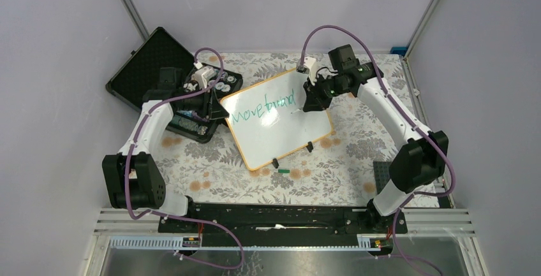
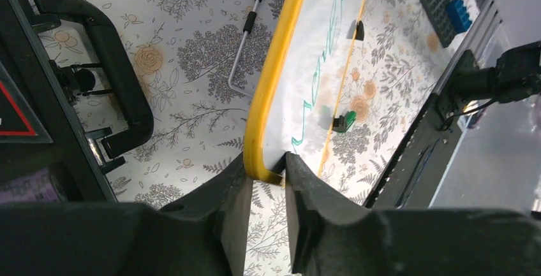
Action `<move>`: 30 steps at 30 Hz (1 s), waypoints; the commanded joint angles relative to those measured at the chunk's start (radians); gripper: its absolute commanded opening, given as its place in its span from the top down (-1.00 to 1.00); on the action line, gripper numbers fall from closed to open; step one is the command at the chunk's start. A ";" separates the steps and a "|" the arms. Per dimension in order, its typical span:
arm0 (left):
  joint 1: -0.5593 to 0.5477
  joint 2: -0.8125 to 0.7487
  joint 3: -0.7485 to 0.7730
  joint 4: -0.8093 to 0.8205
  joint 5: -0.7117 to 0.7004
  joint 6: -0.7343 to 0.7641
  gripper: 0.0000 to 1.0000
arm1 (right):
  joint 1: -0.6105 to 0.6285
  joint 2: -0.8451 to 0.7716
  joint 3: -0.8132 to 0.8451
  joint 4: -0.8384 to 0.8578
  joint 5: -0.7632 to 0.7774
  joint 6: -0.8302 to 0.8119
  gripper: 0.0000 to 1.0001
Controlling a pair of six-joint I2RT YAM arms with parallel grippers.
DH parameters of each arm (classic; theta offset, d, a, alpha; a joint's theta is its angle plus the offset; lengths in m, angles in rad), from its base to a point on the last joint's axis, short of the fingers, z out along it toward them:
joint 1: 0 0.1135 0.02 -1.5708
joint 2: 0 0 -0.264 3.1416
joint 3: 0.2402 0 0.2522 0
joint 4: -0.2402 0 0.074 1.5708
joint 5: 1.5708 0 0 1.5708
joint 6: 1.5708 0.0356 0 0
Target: Write a sentence on the whiteboard
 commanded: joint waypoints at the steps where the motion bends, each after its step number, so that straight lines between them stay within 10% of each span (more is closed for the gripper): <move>1: -0.021 0.003 -0.008 0.017 -0.054 0.057 0.34 | 0.029 -0.068 -0.007 0.017 -0.066 0.008 1.00; 9: -0.010 0.004 -0.029 0.017 0.014 0.068 -0.01 | 0.089 -0.105 -0.133 0.189 -0.042 0.112 1.00; 30: 0.003 0.035 -0.040 0.071 0.108 0.040 0.32 | 0.407 -0.198 -0.363 0.575 0.276 0.206 1.00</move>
